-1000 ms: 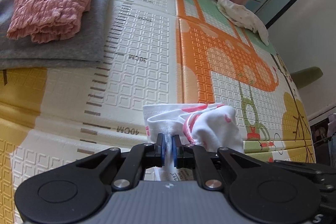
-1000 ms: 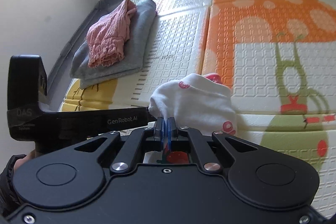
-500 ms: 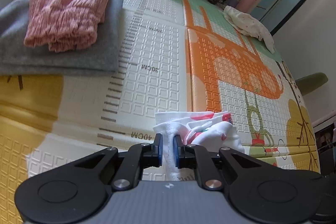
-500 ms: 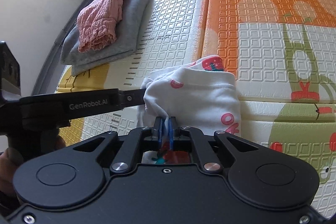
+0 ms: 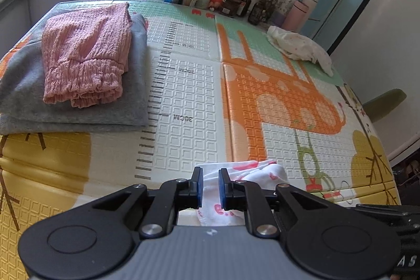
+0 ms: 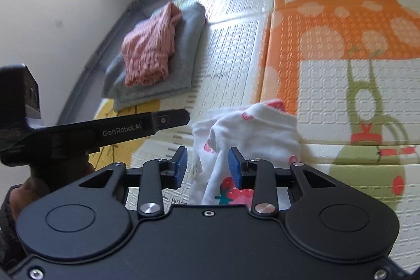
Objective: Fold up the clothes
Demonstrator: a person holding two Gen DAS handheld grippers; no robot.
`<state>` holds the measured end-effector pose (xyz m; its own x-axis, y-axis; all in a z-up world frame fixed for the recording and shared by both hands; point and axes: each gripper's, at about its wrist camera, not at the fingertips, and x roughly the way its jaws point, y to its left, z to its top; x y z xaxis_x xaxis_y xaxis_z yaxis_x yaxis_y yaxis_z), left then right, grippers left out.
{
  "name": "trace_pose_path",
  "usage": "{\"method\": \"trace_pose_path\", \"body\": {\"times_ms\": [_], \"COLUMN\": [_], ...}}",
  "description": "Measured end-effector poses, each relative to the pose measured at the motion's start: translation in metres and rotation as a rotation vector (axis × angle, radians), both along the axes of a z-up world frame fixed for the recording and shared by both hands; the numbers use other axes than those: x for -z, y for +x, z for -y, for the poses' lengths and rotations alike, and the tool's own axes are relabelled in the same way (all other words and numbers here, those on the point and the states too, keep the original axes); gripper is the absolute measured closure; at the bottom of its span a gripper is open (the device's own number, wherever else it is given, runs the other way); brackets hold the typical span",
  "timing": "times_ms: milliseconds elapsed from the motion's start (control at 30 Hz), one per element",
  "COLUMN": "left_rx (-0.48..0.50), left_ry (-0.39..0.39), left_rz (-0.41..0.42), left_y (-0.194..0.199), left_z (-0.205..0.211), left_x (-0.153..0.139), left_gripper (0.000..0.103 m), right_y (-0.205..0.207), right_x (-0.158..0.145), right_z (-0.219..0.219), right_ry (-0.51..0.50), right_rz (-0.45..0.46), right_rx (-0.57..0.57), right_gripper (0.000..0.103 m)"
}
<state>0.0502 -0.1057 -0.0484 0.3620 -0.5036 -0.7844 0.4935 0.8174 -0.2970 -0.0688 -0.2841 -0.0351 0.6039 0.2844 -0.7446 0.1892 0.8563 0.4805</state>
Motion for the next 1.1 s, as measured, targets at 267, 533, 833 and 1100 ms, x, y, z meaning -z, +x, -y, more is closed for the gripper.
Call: {"method": "trace_pose_path", "body": {"times_ms": [267,533,833,1100], "left_rx": [0.176,0.294,0.163,0.096], "left_ry": [-0.016,0.018,0.059,0.051], "left_rz": [-0.010,-0.050,-0.106,-0.087], "left_y": [-0.030,-0.059,-0.036,-0.018], "left_z": [0.026,0.057,0.047,0.045], "left_x": [-0.004,0.014,0.041,0.037], "left_gripper": [0.082,0.078,0.094,0.096], "right_y": [-0.025,-0.030,-0.029,-0.027], "right_x": [0.003,0.023,0.046,0.058], "right_z": [0.013,0.006,-0.002,-0.007], "right_ry": [-0.064,-0.081,-0.096,-0.108], "right_rz": [-0.043,-0.090,-0.138,-0.167], "right_rx": [0.004,-0.011,-0.016,-0.023], "right_gripper": [0.092,0.094,0.094,0.094]}}
